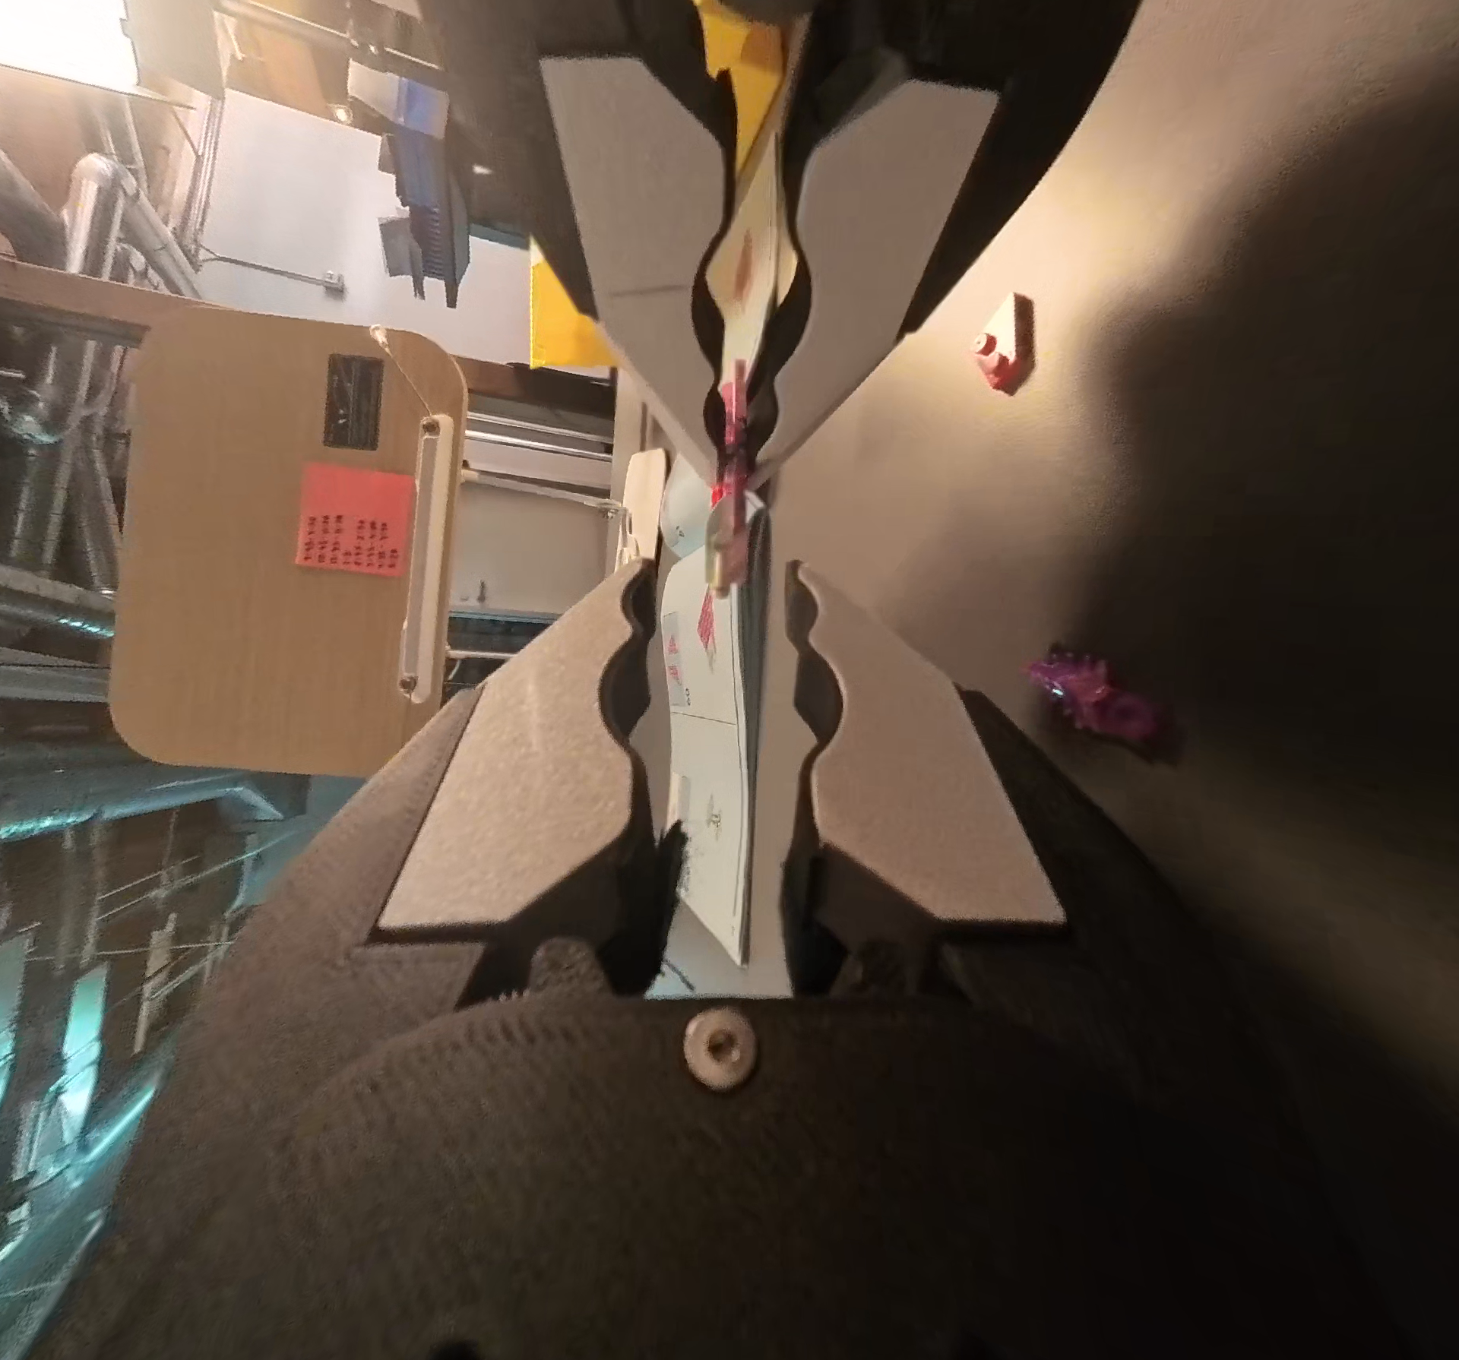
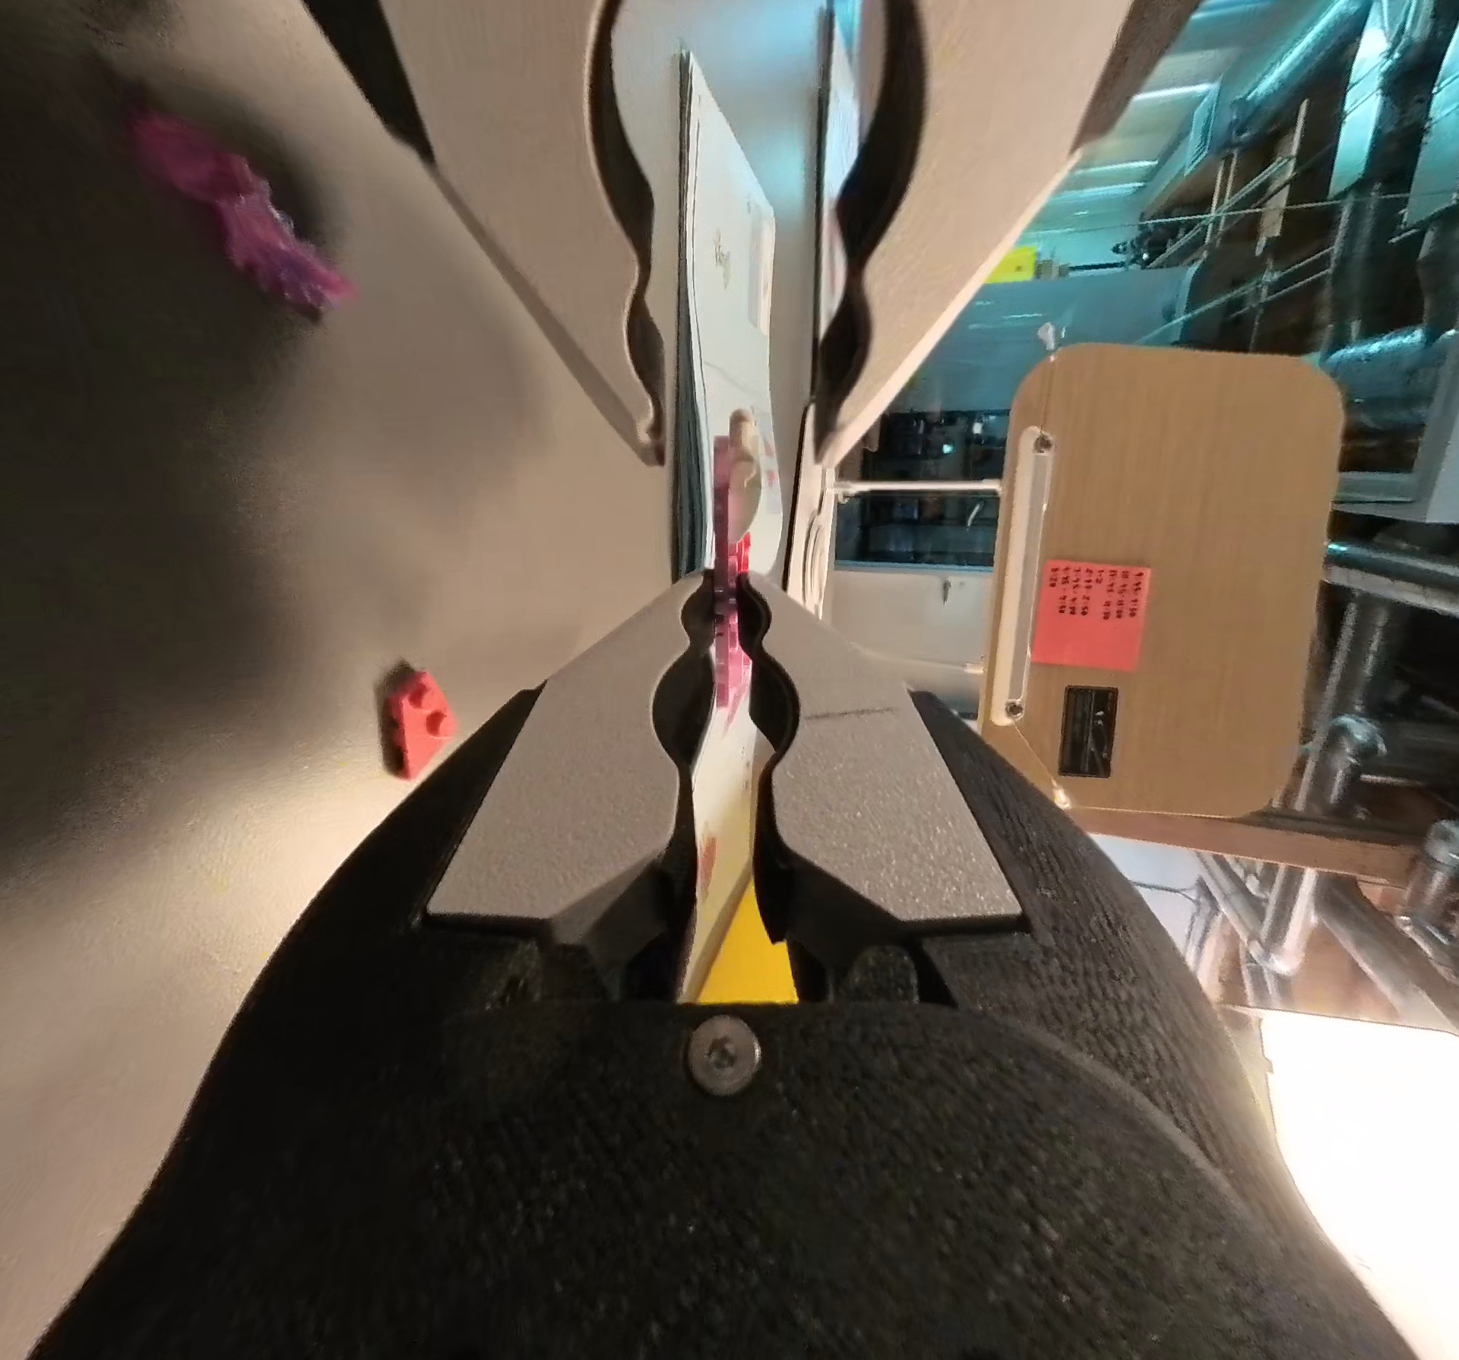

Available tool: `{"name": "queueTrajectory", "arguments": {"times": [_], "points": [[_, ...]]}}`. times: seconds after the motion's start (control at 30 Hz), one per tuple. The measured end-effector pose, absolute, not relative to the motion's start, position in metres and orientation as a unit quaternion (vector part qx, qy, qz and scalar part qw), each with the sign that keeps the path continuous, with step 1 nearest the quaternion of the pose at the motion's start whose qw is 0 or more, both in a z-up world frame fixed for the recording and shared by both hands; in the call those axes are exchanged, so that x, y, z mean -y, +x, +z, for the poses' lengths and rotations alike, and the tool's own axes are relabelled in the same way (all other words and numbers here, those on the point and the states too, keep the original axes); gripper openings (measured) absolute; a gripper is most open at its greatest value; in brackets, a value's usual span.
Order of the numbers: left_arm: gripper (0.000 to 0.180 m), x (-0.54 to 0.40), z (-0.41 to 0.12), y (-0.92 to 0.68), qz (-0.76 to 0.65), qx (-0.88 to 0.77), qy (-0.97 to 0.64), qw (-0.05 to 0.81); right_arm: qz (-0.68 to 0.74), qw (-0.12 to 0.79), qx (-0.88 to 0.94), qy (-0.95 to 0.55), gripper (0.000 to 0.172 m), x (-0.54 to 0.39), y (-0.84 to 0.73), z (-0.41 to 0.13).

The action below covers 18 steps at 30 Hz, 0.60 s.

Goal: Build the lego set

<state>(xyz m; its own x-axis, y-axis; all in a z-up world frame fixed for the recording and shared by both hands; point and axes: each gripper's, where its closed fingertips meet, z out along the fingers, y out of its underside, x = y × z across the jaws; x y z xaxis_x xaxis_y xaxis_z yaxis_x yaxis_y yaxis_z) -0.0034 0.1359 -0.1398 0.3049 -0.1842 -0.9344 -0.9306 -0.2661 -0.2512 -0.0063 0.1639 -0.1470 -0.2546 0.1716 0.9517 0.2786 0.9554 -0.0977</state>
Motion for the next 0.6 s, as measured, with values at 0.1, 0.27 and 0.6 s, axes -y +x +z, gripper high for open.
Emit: {"name": "queueTrajectory", "arguments": {"times": [0.1,0.27,0.6], "points": [[0.009,-0.137,-0.136,-0.004,0.448,-0.415,-0.655,0.444,-0.035,0.603,0.785,-0.139,0.003,-0.159,-0.008,-0.142],[0.009,-0.134,-0.135,-0.011,0.44,-0.395,-0.672,0.446,0.089,0.589,0.768,-0.236,0.015,-0.159,0.002,-0.139],[0.008,-0.13,-0.147,-0.025,0.466,-0.395,-0.671,0.42,0.302,0.276,0.69,-0.597,0.039,-0.152,0.058,-0.19]]}}
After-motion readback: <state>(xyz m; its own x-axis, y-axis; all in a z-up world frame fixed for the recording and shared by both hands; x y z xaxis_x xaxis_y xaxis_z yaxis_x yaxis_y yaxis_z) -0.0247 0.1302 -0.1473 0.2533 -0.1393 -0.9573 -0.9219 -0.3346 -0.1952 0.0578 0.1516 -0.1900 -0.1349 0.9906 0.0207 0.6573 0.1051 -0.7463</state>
